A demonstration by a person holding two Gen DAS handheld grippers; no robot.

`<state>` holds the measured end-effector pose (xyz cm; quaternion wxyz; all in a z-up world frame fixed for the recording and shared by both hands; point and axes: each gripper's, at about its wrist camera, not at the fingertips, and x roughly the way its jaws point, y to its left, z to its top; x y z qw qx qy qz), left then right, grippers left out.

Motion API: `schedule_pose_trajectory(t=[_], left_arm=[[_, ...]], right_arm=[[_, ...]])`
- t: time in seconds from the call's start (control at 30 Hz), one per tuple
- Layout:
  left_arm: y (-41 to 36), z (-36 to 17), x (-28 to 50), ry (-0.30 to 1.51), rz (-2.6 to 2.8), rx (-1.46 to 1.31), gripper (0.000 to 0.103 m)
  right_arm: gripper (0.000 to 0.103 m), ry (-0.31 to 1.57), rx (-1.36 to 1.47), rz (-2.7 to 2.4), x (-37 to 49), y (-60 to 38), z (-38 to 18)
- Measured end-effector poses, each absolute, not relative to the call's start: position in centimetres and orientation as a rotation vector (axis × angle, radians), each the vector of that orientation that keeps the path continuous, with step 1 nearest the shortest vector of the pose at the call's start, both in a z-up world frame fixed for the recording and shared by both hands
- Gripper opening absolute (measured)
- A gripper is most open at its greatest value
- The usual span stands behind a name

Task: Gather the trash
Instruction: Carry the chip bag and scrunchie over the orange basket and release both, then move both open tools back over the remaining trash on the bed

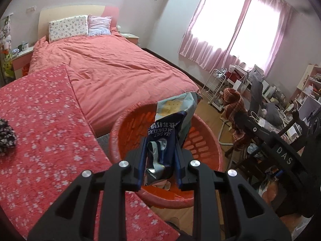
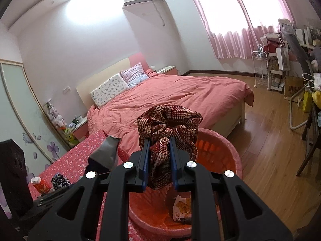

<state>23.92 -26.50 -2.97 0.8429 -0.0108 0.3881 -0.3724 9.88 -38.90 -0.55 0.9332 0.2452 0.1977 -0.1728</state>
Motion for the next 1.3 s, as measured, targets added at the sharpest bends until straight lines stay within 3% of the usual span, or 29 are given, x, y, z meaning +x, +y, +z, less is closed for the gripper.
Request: schedule_pose_trajectory(t=[0.3,0.43,0.7,0.73,0.8,1.3], left_arm=[[-27.5,-5.9,25.8,0.894,-0.764,-0.010,0.041],[-26.9,-7.0,26.2,0.915,-0.741,-0.013,0.045],[-27.0,-7.8,26.3,0.933,-0.757,-0.007,0.048],[-27.0,-7.7,26.3,0.927,-0.758,-0.004,0.051],[-27.1,-7.2,26.2,0.912,-0.747,-0.002,0.071],[-21.8,-4.9,25.9,0.837,-0.626,0.044,0.071]], right_arm=[[0.027,0.430,0.548,-0.338,10.7,-39.7,-1.7],[0.040,0.442,0.546,-0.344,10.7,-39.4,-2.0],[0.040,0.458,0.546,-0.381,10.4,-39.4,-2.0],[0.040,0.460,0.543,-0.384,10.4,-39.4,-1.9],[0.040,0.461,0.536,-0.390,10.3,-39.6,-1.8],[0.040,0.481,0.472,-0.379,10.6,-37.8,-1.1]])
